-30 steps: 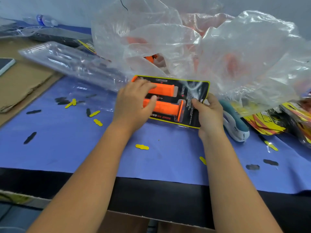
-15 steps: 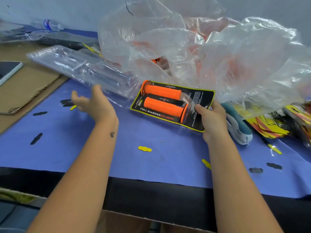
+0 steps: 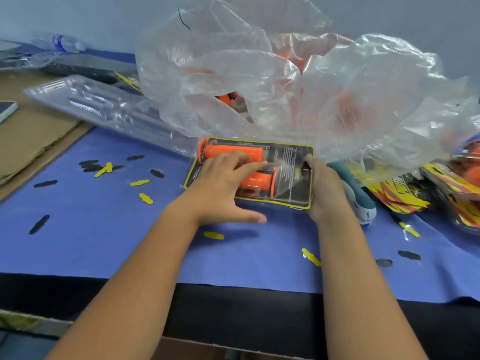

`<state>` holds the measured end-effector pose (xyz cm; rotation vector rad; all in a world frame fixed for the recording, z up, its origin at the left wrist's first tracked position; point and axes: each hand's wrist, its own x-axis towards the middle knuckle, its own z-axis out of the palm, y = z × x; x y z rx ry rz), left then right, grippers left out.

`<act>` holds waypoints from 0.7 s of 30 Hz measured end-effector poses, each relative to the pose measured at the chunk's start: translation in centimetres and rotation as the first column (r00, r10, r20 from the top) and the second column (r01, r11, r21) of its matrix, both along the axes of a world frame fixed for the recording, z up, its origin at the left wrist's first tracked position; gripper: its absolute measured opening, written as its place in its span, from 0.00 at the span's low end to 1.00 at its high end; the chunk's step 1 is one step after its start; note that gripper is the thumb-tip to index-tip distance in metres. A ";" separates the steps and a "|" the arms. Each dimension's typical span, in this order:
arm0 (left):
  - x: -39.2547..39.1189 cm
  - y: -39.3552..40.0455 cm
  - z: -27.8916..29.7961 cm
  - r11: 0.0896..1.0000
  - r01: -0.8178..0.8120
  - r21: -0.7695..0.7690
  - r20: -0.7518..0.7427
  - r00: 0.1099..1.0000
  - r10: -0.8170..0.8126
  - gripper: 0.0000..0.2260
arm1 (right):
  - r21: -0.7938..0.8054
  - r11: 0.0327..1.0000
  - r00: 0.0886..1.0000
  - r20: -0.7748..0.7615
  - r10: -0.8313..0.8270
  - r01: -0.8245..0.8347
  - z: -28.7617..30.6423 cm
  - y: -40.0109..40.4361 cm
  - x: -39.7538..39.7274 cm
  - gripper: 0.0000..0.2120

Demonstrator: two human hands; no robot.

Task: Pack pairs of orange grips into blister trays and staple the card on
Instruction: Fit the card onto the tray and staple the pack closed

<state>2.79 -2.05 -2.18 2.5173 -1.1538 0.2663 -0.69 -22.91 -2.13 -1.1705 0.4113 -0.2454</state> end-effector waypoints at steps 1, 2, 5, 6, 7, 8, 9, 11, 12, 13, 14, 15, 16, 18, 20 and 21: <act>0.0 -0.2 -0.1 1.000 0.005 -0.005 0.002 1.000 -0.005 0.44 | 0.092 0.994 0.998 0.030 0.057 -0.059 0.0 -0.1 0.0 0.13; 0.2 -0.2 -0.3 0.999 0.000 -0.043 0.008 1.000 0.001 0.45 | 0.167 0.980 0.993 0.057 0.101 -0.110 0.1 -0.1 -0.1 0.13; 1.1 0.2 -0.4 0.990 -0.046 -0.133 0.146 0.987 0.066 0.34 | 0.297 0.944 0.985 0.129 0.111 -0.146 0.2 -0.3 -0.2 0.15; 1.5 0.5 -0.3 0.986 -0.064 -0.156 0.186 0.978 0.093 0.30 | 0.320 0.937 0.983 0.158 0.095 -0.142 0.2 -0.3 -0.3 0.16; 1.7 0.7 -0.2 0.979 -0.078 -0.186 0.208 0.971 0.117 0.26 | 0.345 0.928 0.978 0.190 0.080 -0.143 0.2 -0.4 -0.3 0.18; 1.6 0.9 -0.2 0.967 -0.078 -0.243 0.236 0.962 0.137 0.23 | 0.366 0.919 0.974 0.216 0.069 -0.146 0.3 -0.3 -0.3 0.20; 1.2 0.9 -0.2 0.939 -0.071 -0.338 0.259 0.952 0.165 0.19 | 0.358 0.924 0.976 0.212 0.057 -0.132 0.3 -0.2 -0.3 0.22; 0.6 0.8 -0.1 0.768 -0.073 -0.636 0.174 0.956 0.236 0.11 | 0.266 0.956 0.979 0.191 0.071 -0.121 0.5 -0.1 -0.4 0.24; 0.5 0.7 0.1 0.627 -0.090 -0.774 0.071 0.971 0.226 0.08 | 0.188 0.974 0.979 0.183 0.090 -0.125 0.4 0.0 -0.3 0.23; 0.5 0.5 0.5 0.482 -0.139 -0.865 -0.048 0.979 0.196 0.08 | 0.097 0.987 0.978 0.179 0.107 -0.126 0.3 0.4 -0.1 0.21; 0.7 0.3 0.8 0.363 -0.201 -0.910 -0.154 0.976 0.155 0.11 | 0.010 0.992 0.976 0.180 0.126 -0.129 0.3 0.8 0.0 0.20; 1.0 0.4 1.1 0.272 -0.266 -0.925 -0.251 0.964 0.090 0.13 | -0.069 0.988 0.972 0.184 0.146 -0.136 0.4 1.4 0.1 0.19; 1.3 0.4 1.2 0.196 -0.343 -0.919 -0.346 0.938 0.022 0.14 | -0.140 0.976 0.962 0.196 0.191 -0.166 0.4 1.9 0.1 0.19; 2.1 0.2 0.8 0.093 -0.521 -0.849 -0.529 0.841 -0.114 0.13 | -0.255 0.928 0.926 0.194 0.323 -0.270 0.2 2.9 0.0 0.19; 2.8 0.2 0.3 0.122 -0.662 -0.739 -0.673 0.733 -0.101 0.13 | -0.349 0.897 0.931 0.141 0.336 -0.271 0.0 3.6 -0.1 0.11; 2.9 0.2 0.1 0.151 -0.708 -0.690 -0.723 0.683 -0.103 0.12 | -0.399 0.887 0.946 0.119 0.302 -0.233 -0.2 3.8 -0.1 0.08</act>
